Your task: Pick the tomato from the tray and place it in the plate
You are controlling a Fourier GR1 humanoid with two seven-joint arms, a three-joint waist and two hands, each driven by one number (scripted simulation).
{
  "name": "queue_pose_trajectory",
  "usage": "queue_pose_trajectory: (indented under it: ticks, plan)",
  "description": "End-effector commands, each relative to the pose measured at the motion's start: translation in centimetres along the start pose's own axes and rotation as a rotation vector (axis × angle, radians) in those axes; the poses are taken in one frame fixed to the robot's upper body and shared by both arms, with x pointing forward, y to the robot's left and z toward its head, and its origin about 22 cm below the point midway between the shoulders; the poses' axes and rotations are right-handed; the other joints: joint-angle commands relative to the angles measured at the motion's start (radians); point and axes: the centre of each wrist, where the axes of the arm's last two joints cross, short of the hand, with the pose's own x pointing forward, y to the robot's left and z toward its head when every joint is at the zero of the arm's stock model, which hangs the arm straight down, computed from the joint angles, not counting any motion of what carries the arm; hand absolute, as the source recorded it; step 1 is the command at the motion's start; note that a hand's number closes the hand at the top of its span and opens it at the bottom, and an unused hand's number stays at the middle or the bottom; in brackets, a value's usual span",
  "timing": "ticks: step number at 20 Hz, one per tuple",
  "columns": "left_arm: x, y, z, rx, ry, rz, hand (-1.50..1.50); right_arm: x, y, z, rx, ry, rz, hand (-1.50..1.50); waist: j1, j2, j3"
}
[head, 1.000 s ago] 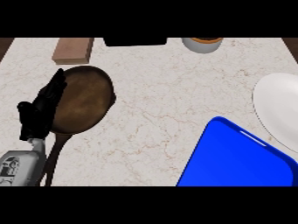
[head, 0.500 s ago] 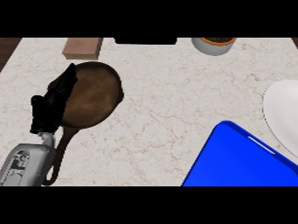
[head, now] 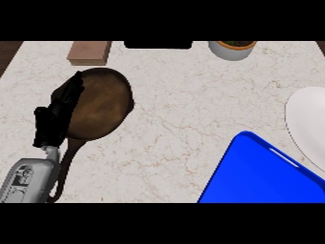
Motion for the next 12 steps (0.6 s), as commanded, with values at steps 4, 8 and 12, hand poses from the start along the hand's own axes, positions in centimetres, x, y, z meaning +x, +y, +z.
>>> queue_pose_trajectory:
  ticks: [4, 8, 12]
  plan:
    - [2.0, 0.3, 0.1, 0.001, -0.003, 0.002, 0.0, 0.4, 6.5, -2.9, 0.127, 0.016, 0.162, 1.5, 0.005, -0.002, 0.001]
    - [1.4, 2.0, -0.5, -0.024, -0.005, 0.001, 0.0, 0.7, 11.4, -4.5, 0.188, 0.122, -0.003, -1.5, 0.004, 0.001, 0.0]
    - [-0.7, -1.2, 0.8, -0.013, 0.0, -0.002, 0.0, -0.2, 11.9, -4.2, 0.204, 0.15, -0.103, -1.5, 0.006, 0.004, 0.001]
